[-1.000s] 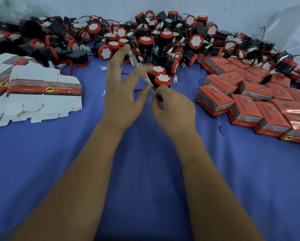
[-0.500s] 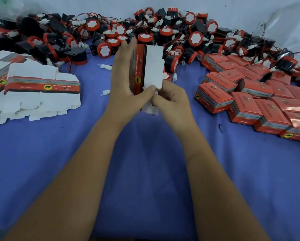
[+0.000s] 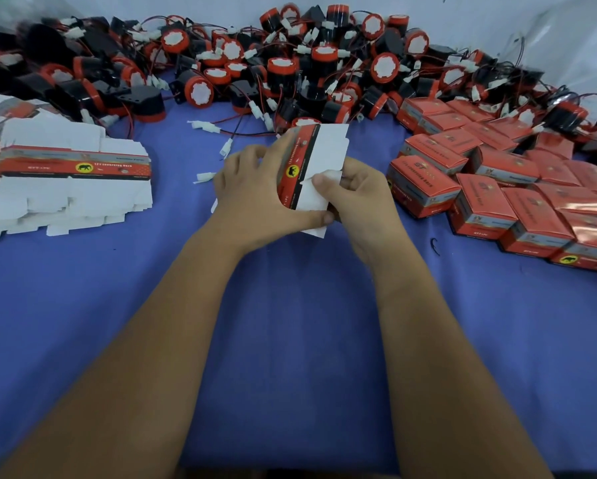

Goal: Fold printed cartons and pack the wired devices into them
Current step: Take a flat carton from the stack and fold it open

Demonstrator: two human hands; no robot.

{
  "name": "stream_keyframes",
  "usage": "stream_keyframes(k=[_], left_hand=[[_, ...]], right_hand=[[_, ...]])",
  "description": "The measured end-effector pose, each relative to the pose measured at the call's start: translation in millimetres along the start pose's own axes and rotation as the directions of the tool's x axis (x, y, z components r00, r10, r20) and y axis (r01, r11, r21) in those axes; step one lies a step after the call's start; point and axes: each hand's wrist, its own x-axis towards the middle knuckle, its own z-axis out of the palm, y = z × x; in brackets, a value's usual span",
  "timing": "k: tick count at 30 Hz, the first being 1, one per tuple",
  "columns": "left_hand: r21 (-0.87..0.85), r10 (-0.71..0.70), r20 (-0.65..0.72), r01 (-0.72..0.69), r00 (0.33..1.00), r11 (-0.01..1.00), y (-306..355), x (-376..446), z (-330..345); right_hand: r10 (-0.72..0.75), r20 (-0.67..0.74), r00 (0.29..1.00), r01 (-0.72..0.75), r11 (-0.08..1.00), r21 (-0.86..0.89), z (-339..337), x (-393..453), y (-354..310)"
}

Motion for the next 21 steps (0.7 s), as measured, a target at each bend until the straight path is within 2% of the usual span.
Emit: stream_keyframes(k=[3, 7, 10, 14, 18, 21], left_hand=[[-0.045, 0.038, -0.049, -0.041, 0.998, 0.998, 2, 0, -3], [-0.15, 0.035, -0.2, -0.066, 0.979, 0.986, 6, 0, -8], [-0.194, 0.065, -0.093, -0.082, 0.994, 0.977, 7, -1, -10], [-0.151, 0.19, 0.083, -0.176, 0.978, 0.973, 9, -6, -6], [-0.158, 0.277, 0.08, -0.263, 0.957, 0.952, 6, -4, -1], [-0.065, 0.349, 0.064, -0.345, 0.935, 0.936, 5, -4, 3]], right_hand=[[-0.004, 0.014, 1.0, 0.004, 0.999, 0.047, -4, -1, -2], [0.073, 0.002, 0.997, -0.073, 0.997, -0.031, -11, 0, 0], [0.11, -0.044, 0.993, -0.112, 0.992, -0.063, -9, 1, 3], [0.11, -0.098, 0.989, -0.115, 0.992, -0.044, -10, 3, 5], [0.114, -0.164, 0.98, -0.124, 0.991, -0.055, -10, 4, 6], [0.145, -0.134, 0.98, -0.138, 0.989, 0.061, -14, 3, 2]])
